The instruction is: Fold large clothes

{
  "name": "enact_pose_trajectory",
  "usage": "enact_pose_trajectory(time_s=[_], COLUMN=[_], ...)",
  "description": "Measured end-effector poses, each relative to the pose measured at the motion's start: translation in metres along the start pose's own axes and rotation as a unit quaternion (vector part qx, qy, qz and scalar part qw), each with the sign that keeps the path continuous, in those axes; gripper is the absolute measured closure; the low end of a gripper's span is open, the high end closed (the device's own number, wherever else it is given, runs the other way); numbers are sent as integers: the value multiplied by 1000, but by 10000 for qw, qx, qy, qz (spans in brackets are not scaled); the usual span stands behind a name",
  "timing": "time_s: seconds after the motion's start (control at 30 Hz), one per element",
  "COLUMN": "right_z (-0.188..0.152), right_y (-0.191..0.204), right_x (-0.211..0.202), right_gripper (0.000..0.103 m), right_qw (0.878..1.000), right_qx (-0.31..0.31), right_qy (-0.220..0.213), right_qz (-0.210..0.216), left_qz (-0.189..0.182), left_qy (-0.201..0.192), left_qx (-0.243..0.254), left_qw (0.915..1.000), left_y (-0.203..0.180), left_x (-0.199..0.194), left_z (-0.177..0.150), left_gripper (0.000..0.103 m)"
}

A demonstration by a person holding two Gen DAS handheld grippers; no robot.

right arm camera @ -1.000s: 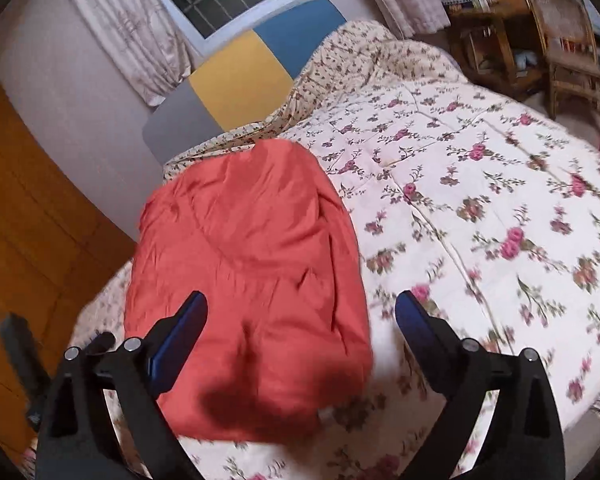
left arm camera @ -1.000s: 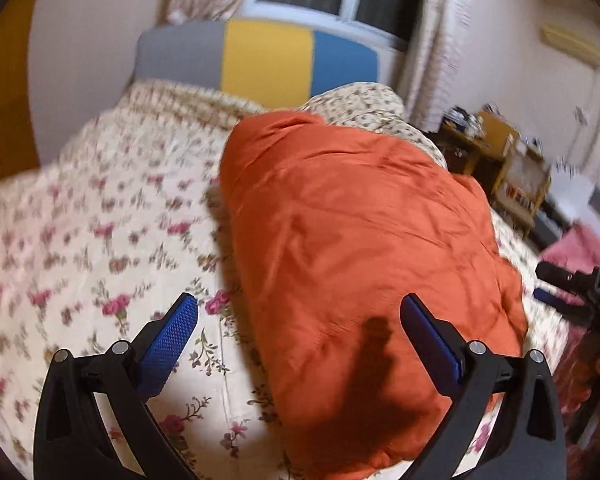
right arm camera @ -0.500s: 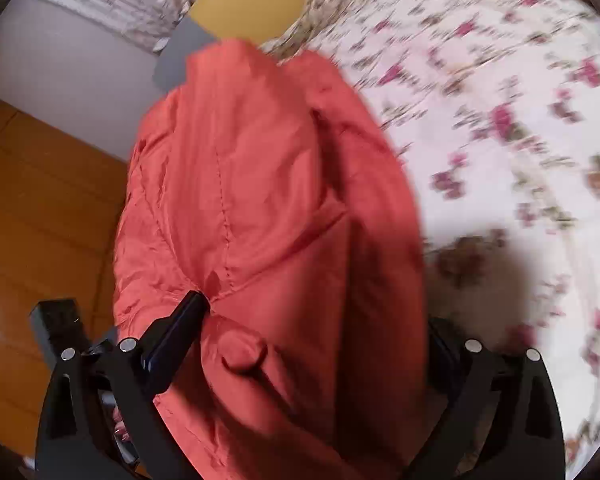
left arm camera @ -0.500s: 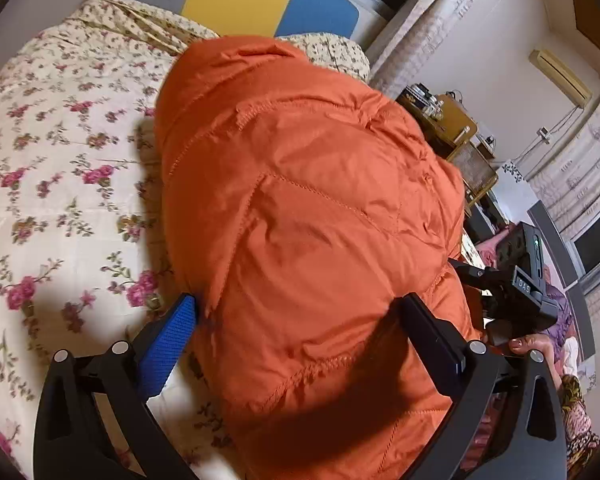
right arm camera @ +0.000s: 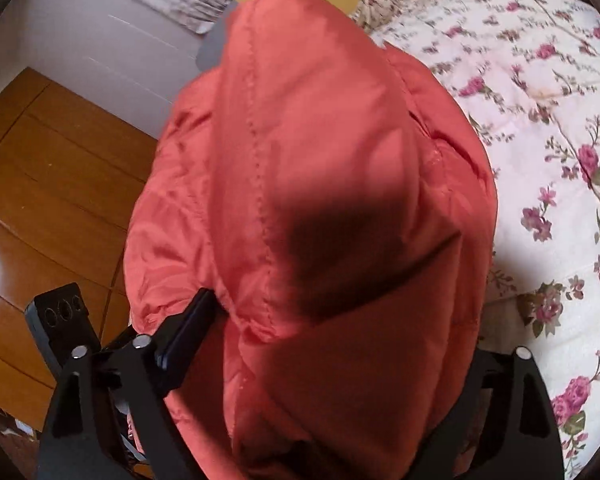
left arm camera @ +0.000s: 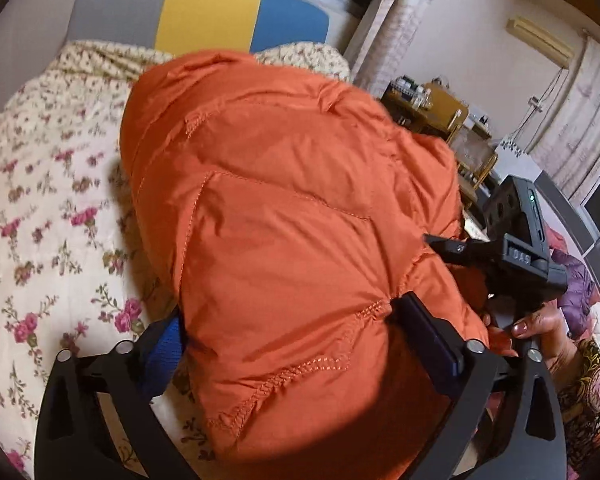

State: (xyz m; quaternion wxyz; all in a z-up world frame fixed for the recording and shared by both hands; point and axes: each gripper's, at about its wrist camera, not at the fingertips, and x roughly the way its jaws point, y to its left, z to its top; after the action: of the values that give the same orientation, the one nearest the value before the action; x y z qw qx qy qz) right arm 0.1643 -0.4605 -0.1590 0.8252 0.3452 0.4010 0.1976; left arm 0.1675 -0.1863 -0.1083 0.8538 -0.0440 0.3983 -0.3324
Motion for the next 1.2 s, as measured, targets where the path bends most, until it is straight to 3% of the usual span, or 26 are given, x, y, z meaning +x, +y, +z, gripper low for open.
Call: enact_pose_trajectory(time_s=[0.1, 0.27, 0.63, 0.9, 1.2], right_z=[2, -4, -6, -16, -36], right_y=[9, 31, 102, 164, 217], right_x=[-5, -2, 44, 119, 219], right_gripper=[25, 26, 26, 26, 26], right_qw=[9998, 9988, 9944, 9891, 9833], right_qx=[-97, -321, -832, -1218, -1570], right_qy=[-116, -271, -235, 134, 587], right_qz=[113, 250, 614, 820, 706], left_qz=[119, 278, 715, 1097, 1767], left_qy=[-318, -701, -1472, -1803, -2102], left_qx=[216, 402, 239, -148, -586], left_qw=[9992, 9963, 9862, 9774, 9598], left_y=[-8, -10, 23, 73, 154], left_x=[-15, -38, -114, -172, -216], left_z=[2, 6, -5, -30, -60], left_gripper=[14, 18, 19, 19, 19])
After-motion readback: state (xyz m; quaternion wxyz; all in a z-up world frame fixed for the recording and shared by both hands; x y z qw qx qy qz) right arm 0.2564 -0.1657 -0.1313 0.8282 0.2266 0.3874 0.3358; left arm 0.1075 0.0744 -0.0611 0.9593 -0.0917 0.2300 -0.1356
